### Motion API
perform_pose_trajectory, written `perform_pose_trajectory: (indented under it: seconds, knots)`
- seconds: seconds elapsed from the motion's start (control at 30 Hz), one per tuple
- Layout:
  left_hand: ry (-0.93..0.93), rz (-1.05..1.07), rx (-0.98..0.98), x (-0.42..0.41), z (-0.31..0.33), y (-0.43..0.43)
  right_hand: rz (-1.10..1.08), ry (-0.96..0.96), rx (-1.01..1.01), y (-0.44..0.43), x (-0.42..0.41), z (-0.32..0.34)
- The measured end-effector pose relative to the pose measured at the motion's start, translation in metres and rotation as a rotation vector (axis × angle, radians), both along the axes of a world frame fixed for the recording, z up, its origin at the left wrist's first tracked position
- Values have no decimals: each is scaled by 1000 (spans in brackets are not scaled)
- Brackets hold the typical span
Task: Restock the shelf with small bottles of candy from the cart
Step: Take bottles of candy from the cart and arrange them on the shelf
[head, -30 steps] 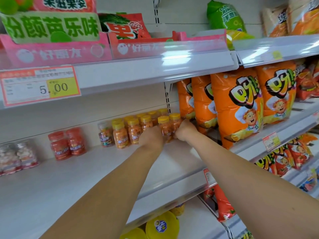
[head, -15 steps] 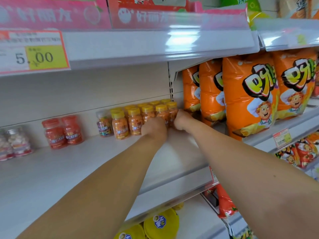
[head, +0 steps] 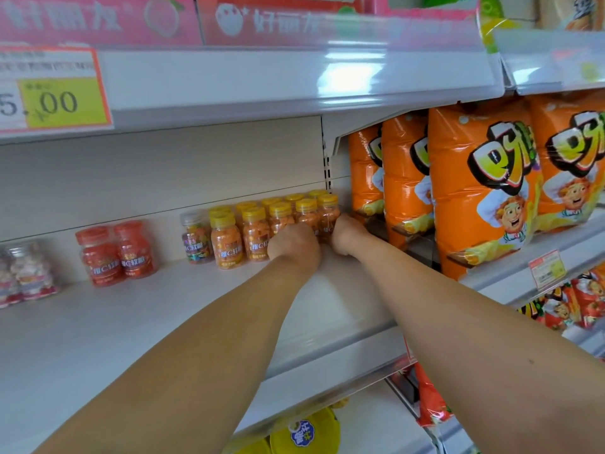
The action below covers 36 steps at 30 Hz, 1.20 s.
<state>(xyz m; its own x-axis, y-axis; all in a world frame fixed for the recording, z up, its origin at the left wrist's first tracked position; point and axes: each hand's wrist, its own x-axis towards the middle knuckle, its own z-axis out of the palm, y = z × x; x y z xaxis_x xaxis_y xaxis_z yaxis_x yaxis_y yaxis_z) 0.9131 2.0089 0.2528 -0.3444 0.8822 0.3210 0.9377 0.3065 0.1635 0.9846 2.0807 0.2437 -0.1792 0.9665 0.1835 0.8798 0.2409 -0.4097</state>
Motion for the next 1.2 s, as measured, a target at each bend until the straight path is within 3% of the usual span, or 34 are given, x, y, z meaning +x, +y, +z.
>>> perform_pose_trajectory:
  seconds: [0.67, 0.9, 1.07, 1.2]
  knots:
    - [-145, -9, 22, -13, -10, 12, 67, 634, -264, -6, 10, 12]
    - [-153, -71, -47, -12, -5, 3, 2, 611, -303, -24, 11, 17]
    - [-105, -116, -186, -3, 13, -34, 98, 281, -254, -83, 32, 34]
    - [-96, -174, -162, 5, 23, -84, 167, 249, -168, -129, 58, 34]
